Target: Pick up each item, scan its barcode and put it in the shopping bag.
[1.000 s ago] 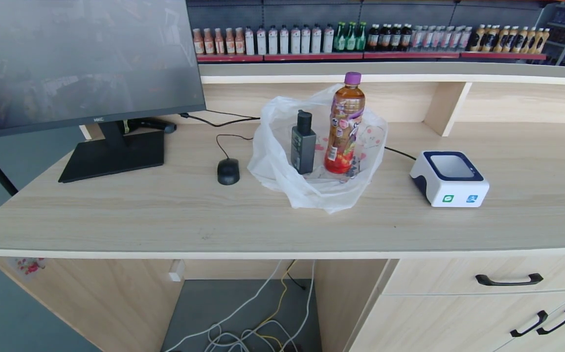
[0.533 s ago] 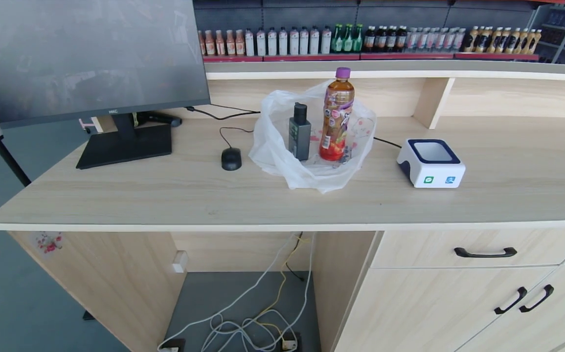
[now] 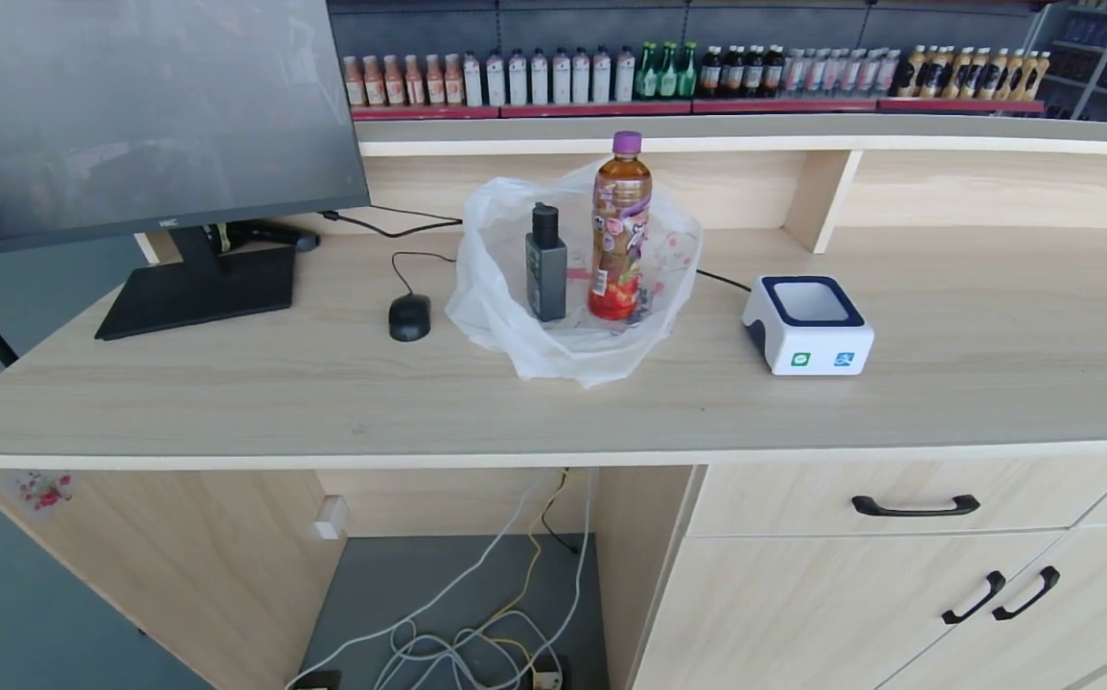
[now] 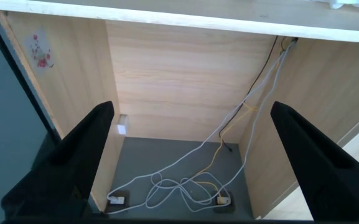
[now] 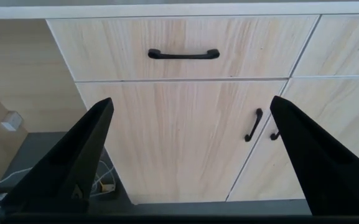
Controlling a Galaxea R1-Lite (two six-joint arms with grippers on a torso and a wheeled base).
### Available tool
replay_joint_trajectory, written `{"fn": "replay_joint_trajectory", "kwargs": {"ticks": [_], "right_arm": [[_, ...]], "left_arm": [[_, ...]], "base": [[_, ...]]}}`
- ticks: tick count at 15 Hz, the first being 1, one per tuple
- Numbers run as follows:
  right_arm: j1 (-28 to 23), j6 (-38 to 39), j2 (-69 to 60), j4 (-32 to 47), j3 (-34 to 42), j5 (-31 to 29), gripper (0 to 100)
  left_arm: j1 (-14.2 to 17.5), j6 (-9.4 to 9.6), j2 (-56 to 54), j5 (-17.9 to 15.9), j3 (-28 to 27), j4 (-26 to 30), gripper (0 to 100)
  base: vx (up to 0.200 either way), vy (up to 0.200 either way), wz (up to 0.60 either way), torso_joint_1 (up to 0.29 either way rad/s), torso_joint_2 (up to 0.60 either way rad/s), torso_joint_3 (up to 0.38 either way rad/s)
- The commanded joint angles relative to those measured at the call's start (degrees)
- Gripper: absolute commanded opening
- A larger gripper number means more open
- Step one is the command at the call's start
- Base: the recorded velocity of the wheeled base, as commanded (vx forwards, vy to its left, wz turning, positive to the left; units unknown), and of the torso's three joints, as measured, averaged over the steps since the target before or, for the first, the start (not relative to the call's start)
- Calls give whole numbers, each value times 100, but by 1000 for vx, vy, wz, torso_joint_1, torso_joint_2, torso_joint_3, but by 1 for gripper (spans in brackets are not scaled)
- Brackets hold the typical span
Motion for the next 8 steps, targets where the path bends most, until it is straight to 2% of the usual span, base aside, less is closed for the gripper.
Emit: {"fn": "replay_joint_trajectory", "kwargs": {"ticks": [1, 8], "right_arm": [[1, -4, 5, 2, 1, 0, 100], [1, -4, 5, -7, 1, 0, 100]], "left_arm": [[0, -1, 0, 0, 0, 0, 100], [0, -10, 0, 0, 0, 0, 100]], "base": [[0, -200, 0, 7, 7, 7], [0, -200, 0, 1, 4, 3]]}}
